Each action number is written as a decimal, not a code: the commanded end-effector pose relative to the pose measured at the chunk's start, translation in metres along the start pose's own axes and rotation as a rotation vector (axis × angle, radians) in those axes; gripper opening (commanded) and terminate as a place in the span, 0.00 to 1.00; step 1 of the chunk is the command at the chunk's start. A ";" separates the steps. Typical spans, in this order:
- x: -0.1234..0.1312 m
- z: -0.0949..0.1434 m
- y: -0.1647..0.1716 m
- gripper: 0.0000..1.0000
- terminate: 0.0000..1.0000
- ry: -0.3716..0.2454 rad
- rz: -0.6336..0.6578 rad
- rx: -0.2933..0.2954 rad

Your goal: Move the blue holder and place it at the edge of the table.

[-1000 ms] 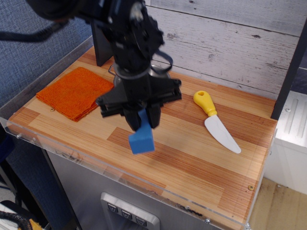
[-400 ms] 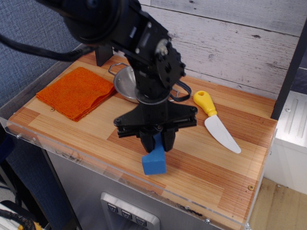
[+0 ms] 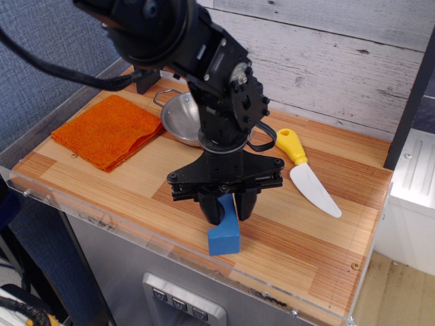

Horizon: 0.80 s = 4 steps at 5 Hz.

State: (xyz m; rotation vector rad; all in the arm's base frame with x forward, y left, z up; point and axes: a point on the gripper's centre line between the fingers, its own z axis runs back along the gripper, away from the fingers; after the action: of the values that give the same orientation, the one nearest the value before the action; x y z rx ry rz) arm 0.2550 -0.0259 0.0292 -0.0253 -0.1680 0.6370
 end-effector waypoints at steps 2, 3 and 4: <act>0.018 0.032 0.001 1.00 0.00 -0.067 0.056 -0.059; 0.035 0.064 -0.006 1.00 0.00 -0.092 0.105 -0.112; 0.050 0.095 -0.008 1.00 0.00 -0.110 0.136 -0.145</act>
State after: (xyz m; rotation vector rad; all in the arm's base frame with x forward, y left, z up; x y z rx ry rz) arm 0.2880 -0.0152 0.1141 -0.1273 -0.2634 0.7687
